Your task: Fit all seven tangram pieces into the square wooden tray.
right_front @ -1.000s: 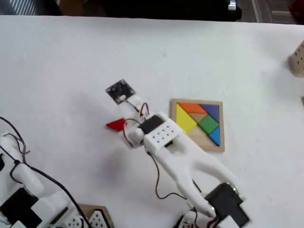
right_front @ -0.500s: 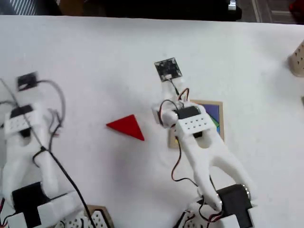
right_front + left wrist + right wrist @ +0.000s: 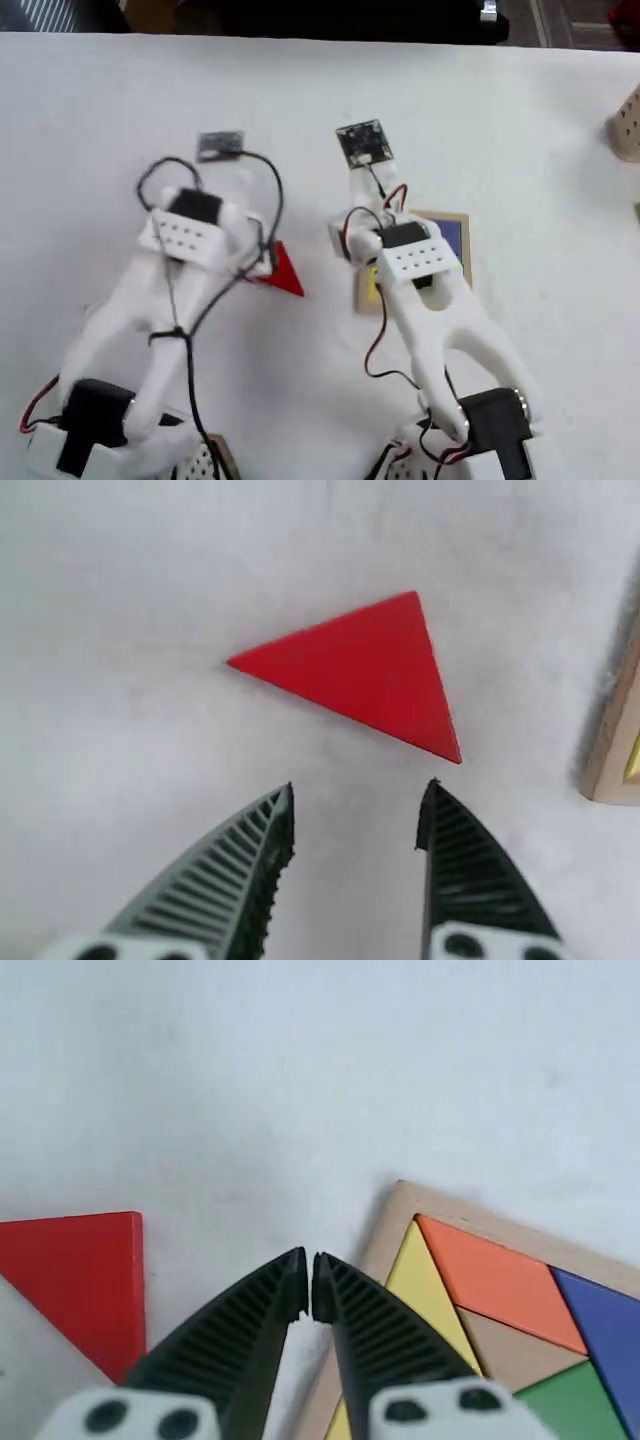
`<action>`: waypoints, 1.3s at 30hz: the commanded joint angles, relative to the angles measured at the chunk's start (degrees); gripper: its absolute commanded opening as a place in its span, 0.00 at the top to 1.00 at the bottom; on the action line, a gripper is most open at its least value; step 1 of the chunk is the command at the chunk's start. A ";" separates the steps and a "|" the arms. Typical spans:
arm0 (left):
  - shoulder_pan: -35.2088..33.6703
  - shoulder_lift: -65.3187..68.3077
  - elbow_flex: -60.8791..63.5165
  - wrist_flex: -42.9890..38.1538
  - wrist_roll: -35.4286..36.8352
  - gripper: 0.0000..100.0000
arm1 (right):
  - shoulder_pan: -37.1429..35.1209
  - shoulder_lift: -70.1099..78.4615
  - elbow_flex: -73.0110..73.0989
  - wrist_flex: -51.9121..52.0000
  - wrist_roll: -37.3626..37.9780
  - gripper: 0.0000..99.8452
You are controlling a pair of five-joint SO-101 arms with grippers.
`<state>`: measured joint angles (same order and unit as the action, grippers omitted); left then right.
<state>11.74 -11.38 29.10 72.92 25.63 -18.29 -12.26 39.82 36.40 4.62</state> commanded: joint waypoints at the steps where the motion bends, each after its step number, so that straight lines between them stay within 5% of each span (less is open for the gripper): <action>1: 4.70 -0.31 7.91 -13.19 3.25 0.85 | 2.42 -2.42 -0.70 -1.01 0.18 0.98; 4: 2.86 -0.31 10.64 -17.93 1.23 0.98 | 2.51 -2.68 -0.70 -1.01 0.18 0.98; 13: 1.71 8.04 8.35 -19.34 -0.35 0.98 | 2.24 -2.24 -0.79 -2.33 0.18 0.98; 19: 1.27 25.98 -8.00 -7.03 -0.35 0.98 | 2.24 -2.59 -0.79 -2.24 0.18 0.98; 25: -3.56 30.20 -14.77 -6.42 -0.35 0.98 | 2.24 -2.59 -0.79 -2.15 0.18 0.98; 31: -9.63 30.29 -17.41 -13.27 -0.35 0.98 | 2.24 -2.51 -0.79 -1.98 0.18 0.98; 39: -8.57 30.37 -18.02 -28.13 -0.44 0.98 | 2.24 -2.24 -0.79 -1.89 0.18 0.98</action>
<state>2.95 19.47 13.54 52.35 26.42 -16.26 -12.26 39.82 35.08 4.62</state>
